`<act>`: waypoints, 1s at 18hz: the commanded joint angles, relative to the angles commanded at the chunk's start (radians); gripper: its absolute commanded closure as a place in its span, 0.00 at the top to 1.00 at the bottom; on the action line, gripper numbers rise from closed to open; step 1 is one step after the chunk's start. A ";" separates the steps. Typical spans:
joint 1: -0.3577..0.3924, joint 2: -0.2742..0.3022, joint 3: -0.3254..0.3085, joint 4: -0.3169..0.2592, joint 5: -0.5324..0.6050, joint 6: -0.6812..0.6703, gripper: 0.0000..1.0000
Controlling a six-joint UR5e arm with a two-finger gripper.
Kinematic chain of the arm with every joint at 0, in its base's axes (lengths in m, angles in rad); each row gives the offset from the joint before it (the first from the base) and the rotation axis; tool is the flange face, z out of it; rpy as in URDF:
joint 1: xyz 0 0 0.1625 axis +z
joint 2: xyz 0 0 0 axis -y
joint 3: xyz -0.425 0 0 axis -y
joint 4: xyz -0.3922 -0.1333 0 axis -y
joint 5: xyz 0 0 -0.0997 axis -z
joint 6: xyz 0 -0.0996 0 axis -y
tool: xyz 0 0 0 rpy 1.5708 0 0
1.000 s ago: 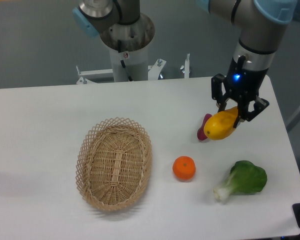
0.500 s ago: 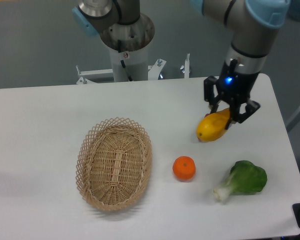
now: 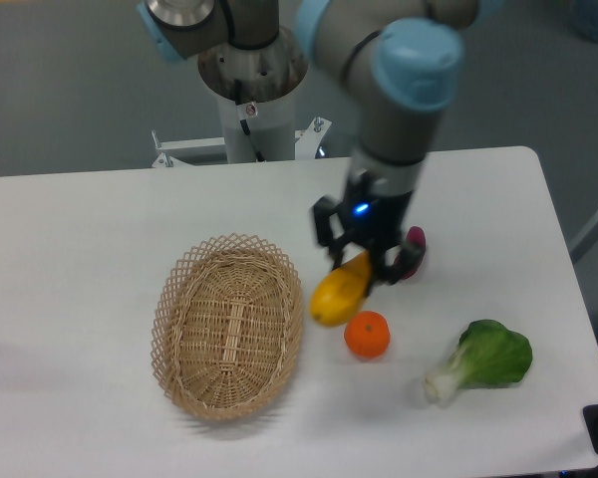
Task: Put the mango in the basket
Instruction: 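Carry the held mango over the wicker basket and lower it inside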
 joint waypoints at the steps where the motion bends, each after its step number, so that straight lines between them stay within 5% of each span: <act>1: -0.037 -0.012 -0.022 0.025 0.037 -0.002 0.38; 9: -0.143 -0.117 -0.089 0.051 0.115 -0.008 0.39; 18: -0.181 -0.167 -0.132 0.080 0.151 -0.008 0.39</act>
